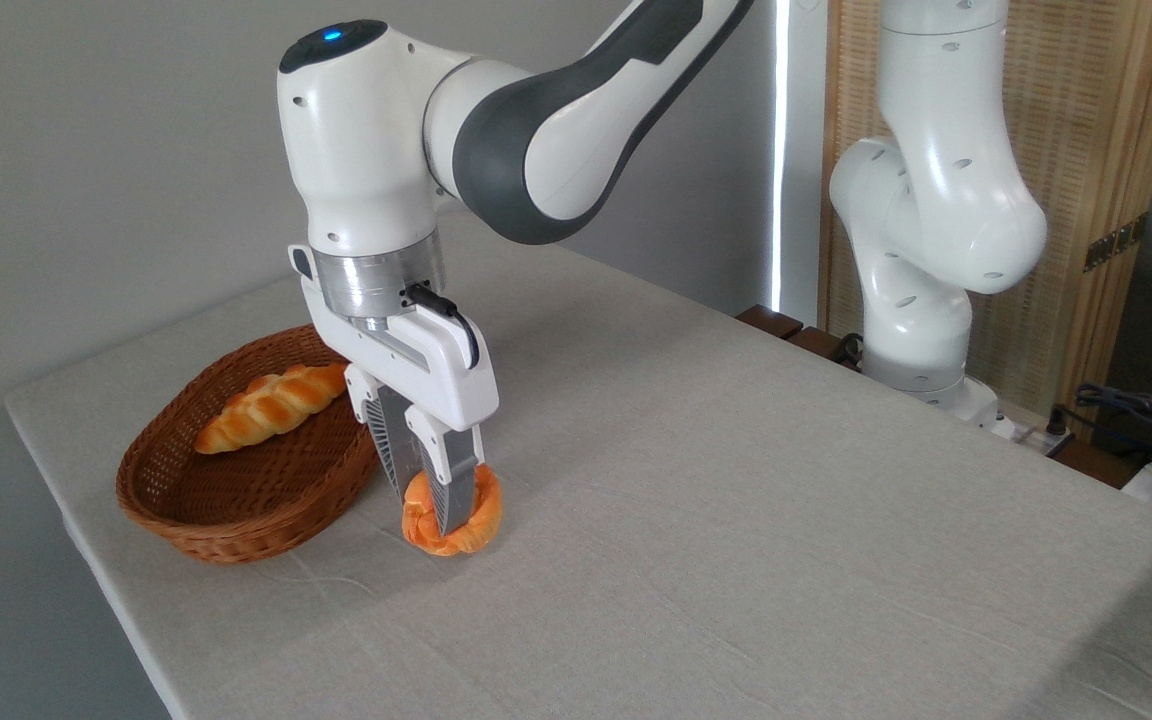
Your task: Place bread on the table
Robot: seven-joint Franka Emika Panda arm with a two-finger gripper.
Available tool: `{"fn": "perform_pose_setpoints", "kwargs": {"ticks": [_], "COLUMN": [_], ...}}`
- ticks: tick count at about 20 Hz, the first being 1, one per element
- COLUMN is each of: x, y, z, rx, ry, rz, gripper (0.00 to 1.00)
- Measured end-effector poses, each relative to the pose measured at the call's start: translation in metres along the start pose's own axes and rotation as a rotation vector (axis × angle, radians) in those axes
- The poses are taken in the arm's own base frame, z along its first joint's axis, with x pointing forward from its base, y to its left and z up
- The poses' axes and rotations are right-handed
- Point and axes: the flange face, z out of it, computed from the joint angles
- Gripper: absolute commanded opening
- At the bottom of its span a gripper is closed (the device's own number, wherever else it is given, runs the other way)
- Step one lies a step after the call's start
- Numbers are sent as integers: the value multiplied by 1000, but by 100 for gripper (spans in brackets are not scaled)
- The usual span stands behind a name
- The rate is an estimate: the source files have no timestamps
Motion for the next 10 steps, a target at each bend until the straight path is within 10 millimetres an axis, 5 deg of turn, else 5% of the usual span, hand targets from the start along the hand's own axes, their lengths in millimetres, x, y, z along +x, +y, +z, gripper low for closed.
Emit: {"fn": "perform_pose_setpoints", "kwargs": {"ticks": [10], "x": [3], "y": [0], "z": [-6], "rx": [8], "ry": [13], "rz": [3], "gripper": [100]}}
